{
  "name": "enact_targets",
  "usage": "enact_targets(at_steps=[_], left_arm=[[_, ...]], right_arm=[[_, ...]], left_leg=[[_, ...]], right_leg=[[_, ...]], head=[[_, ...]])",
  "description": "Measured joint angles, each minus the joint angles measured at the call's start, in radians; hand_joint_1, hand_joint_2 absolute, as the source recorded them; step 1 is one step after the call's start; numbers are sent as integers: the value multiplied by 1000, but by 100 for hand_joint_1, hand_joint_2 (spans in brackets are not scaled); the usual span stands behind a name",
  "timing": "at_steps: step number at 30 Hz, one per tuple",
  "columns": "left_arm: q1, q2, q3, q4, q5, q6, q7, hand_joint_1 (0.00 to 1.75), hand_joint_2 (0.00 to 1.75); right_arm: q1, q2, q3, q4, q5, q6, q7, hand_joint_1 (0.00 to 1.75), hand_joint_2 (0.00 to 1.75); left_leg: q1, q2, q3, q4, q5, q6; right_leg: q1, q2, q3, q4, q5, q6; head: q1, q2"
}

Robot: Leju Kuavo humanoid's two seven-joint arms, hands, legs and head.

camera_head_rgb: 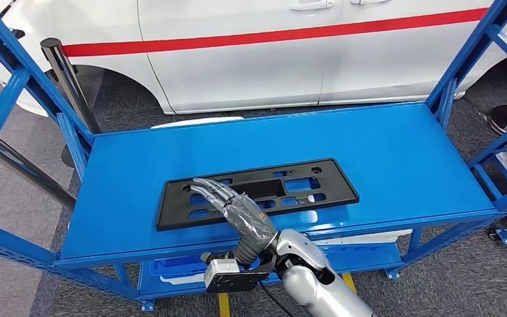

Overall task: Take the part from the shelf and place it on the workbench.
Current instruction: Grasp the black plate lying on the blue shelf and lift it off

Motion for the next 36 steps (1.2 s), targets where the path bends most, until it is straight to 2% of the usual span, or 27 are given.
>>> enact_targets(at_steps=[1, 2, 4, 5, 7, 10, 12, 14, 15, 16, 17, 19, 21, 24, 26, 27, 29, 30, 31, 32, 33, 35, 36], left_arm=[[0, 0, 0, 0, 0, 0, 0, 0, 0], [0, 0, -1, 0, 0, 0, 0, 0, 0], [0, 0, -1, 0, 0, 0, 0, 0, 0], [-1, 0, -2, 0, 0, 0, 0, 0, 0], [-1, 0, -3, 0, 0, 0, 0, 0, 0], [-1, -1, -6, 0, 0, 0, 0, 0, 0], [-2, -3, -8, 0, 0, 0, 0, 0, 0], [-1, -3, -9, 0, -2, -1, -2, 0, 0], [0, -3, -10, 0, -4, -1, -5, 0, 0], [1, -3, -12, 0, -7, -1, -9, 0, 0], [1, -2, -15, 0, -10, -1, -14, 0, 0], [2, -3, -21, 0, -16, -1, -22, 0, 0], [2, -3, -30, 0, -21, -3, -24, 0, 0], [2, -3, -44, 0, -24, -10, -27, 0, 0], [2, -3, -54, 0, -25, -18, -31, 0, 0], [1, -3, -59, 0, -26, -22, -34, 0, 0], [1, -2, -70, 0, -27, -29, -39, 0, 0], [1, -2, -74, 0, -27, -33, -42, 0, 0], [1, -2, -79, 0, -27, -36, -45, 0, 0], [1, -2, -85, 0, -28, -38, -47, 0, 0], [0, -2, -89, 0, -28, -39, -50, 0, 0], [0, -2, -97, 0, -28, -41, -51, 0, 0], [0, -2, -100, 0, -28, -41, -52, 0, 0]], right_arm=[[0, 0, 2, 4, 0, 0, 1, 0, 175], [-1, 0, 4, 6, 0, 0, 1, 0, 175], [-2, 0, 7, 10, 0, 0, 1, 0, 175], [-4, 0, 7, 11, 0, 0, 1, 0, 175], [-5, 0, 8, 13, 0, 0, 1, 0, 175], [-8, 0, 9, 14, 0, 0, 1, 0, 175], [-10, 0, 9, 14, 2, -2, 1, 0, 175], [-10, -3, 10, 17, 14, -6, 6, 0, 175], [-10, -5, 12, 20, 25, -11, 11, 0, 175], [-11, -7, 15, 24, 39, -18, 19, 0, 175], [-14, -10, 20, 27, 56, -27, 30, 0, 175], [-26, -14, 32, 35, 97, -52, 54, 0, 175], [-43, -17, 44, 48, 133, -77, 77, 0, 175], [-60, -22, 52, 73, 161, -92, 100, 0, 175], [-76, -24, 54, 97, 160, -81, 114, 0, 175], [-89, -24, 55, 117, 153, -67, 123, 0, 175], [-117, -25, 56, 172, 134, -38, 136, 0, 175], [-130, -26, 56, 207, 126, -29, 138, 0, 175], [-141, -27, 56, 241, 121, -25, 138, 0, 175], [-151, -27, 56, 273, 120, -25, 139, 0, 175], [-162, -27, 56, 304, 126, -29, 142, 0, 175], [-187, -25, 56, 360, 154, -55, 160, 0, 175], [-199, -24, 56, 388, 171, -71, 173, 0, 175]], left_leg=[[0, 0, -5, 8, 9, 1], [0, 0, 10, -23, 36, 3], [-1, 0, 72, -151, 102, 10], [-3, -1, 99, -208, 120, 14], [-7, -2, 122, -259, 125, 19], [-2, -2, 127, -274, 132, 31], [3, 1, 132, -284, 137, 41], [2, 3, 132, -284, 137, 45], [1, 3, 132, -283, 137, 45], [1, 3, 132, -282, 136, 45], [1, 2, 132, -279, 135, 45], [2, 1, 132, -273, 130, 41], [-2, 0, 128, -266, 126, 34], [-5, 0, 124, -267, 127, 19], [-2, 0, 113, -242, 107, 9], [-1, 0, 95, -203, 82, 5], [0, 0, 37, -77, 23, 0], [0, 0, 11, -21, 5, -2], [0, 0, -3, 8, 3, -2], [1, 1, 1, -1, 21, -2], [1, 1, 23, -47, 53, 0], [0, 1, 85, -181, 113, 7], [-2, 0, 107, -228, 126, 11]], right_leg=[[1, 0, 1, 1, -1, -1], [2, 1, 2, 1, -1, -1], [3, 4, 6, 3, -4, 0], [5, 5, 6, 4, -5, 2], [7, 5, 4, 3, -4, 10], [7, 4, 0, 8, -10, 25], [6, 3, -29, 72, -51, 33], [4, 3, -89, 199, -110, 39], [2, 3, -114, 250, -125, 41], [1, 2, -124, 271, -122, 43], [-2, 2, -115, 251, -100, 44], [-5, 1, -56, 128, -35, 43], [-3, 0, -9, 27, -4, 38], [0, 2, -3, 6, -2, 25], [-3, 1, -1, 0, 3, 13], [-4, 0, 0, -3, 5, 7], [-2, -1, 0, -4, 5, 1], [-1, -2, 0, -4, 5, 0], [0, -3, 0, -3, 4, 0], [1, -3, 1, -3, 4, 0], [1, -2, 2, -2, 4, 0], [2, 1, 1, 1, 3, 3], [4, 2, -1, 2, 3, 7]], head=[[0, 0], [0, 0], [0, 0], [0, 0], [0, 0], [0, 0], [1, 0], [1, 0], [1, 0], [1, 0], [1, 0], [1, 0], [1, 0], [0, 0], [0, 0], [0, 0], [0, 0], [0, 0], [0, 0], [0, 0], [0, 0], [0, 0], [0, 0]])
